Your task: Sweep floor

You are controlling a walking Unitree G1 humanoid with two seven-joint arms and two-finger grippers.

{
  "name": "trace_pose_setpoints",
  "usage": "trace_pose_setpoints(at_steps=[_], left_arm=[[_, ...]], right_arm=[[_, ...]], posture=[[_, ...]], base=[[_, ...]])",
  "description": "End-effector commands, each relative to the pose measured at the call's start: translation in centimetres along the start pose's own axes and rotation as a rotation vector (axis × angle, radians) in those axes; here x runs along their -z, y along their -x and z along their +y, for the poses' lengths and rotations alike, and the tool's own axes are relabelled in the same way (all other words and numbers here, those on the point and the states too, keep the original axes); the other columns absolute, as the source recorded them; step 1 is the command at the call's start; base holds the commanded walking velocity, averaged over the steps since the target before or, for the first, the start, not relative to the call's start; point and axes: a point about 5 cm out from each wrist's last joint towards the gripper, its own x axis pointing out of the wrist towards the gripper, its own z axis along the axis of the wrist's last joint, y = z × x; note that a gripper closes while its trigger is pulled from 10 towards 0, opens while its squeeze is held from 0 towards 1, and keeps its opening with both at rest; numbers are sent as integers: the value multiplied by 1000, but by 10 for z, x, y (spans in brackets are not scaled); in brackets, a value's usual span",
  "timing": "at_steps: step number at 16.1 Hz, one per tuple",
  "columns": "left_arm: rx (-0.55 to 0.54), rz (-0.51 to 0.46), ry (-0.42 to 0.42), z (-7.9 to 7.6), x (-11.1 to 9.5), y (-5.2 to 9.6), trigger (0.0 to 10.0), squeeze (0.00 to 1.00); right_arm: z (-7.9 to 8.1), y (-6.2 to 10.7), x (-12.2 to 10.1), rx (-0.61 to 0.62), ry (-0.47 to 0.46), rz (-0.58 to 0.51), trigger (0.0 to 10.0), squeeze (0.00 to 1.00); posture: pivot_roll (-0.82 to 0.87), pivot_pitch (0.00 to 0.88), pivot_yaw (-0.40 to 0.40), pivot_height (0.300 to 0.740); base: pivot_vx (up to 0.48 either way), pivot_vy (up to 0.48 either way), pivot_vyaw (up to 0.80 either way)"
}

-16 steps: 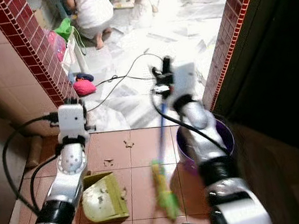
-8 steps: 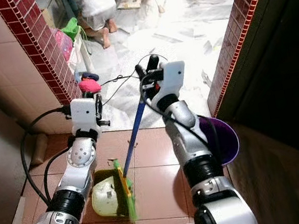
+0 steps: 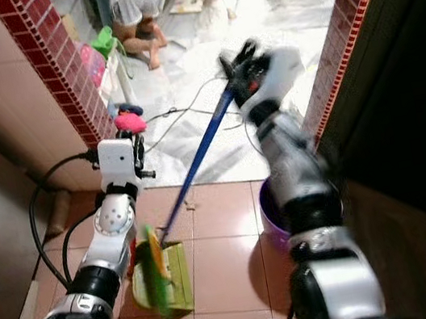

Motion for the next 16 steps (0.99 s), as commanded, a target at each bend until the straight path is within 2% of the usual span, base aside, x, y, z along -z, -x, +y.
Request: trace_pose_setpoints(at_steps=[1, 3, 4, 6, 9, 11, 12, 14, 16], left_arm=[[-45, 66, 107, -6, 11, 5, 10000, 0], [-74, 70, 135, -3, 11, 4, 10000, 0], [-86, 81, 165, -2, 12, 4, 10000, 0], [-88, 101, 276, -3, 13, 3, 10000, 0], [-80, 56, 341, -5, 0, -4, 10000, 0], [-97, 24, 386, -2, -9, -8, 10000, 0], [-130, -41, 413, 8, -26, -13, 10000, 0], [-168, -102, 422, 19, -41, -17, 10000, 0], [-223, -154, 409, 38, -57, -17, 10000, 0]], right_arm=[[-2, -4, -23, -23, 111, -83, 10000, 0], [-12, 2, -21, -35, 253, -51, 10000, 0], [-15, 4, -18, -29, 278, -37, 10000, 0], [-16, 9, -11, -42, 346, -16, 10000, 0], [-24, 21, 2, -40, 516, 33, 10000, 0], [-28, 30, 10, -23, 512, 61, 10000, 0], [-29, 46, 21, -30, 523, 96, 10000, 0], [-29, 62, 32, -32, 529, 130, 10000, 0], [-28, 84, 48, -21, 533, 182, 10000, 0]], posture=[[-138, 2, -4, 740], [-135, 0, -10, 740], [-135, 0, -10, 740], [-134, 0, -11, 740], [-135, 0, -14, 740], [-133, 0, -15, 740], [-130, 0, -15, 740], [-128, 0, -14, 740], [-110, 0, -3, 740]], base=[[0, 0, 0], [0, 0, 0], [0, 0, 0], [0, 0, 0], [0, 0, 0], [0, 0, 0], [0, 0, 0], [0, 0, 0], [0, 0, 0]])
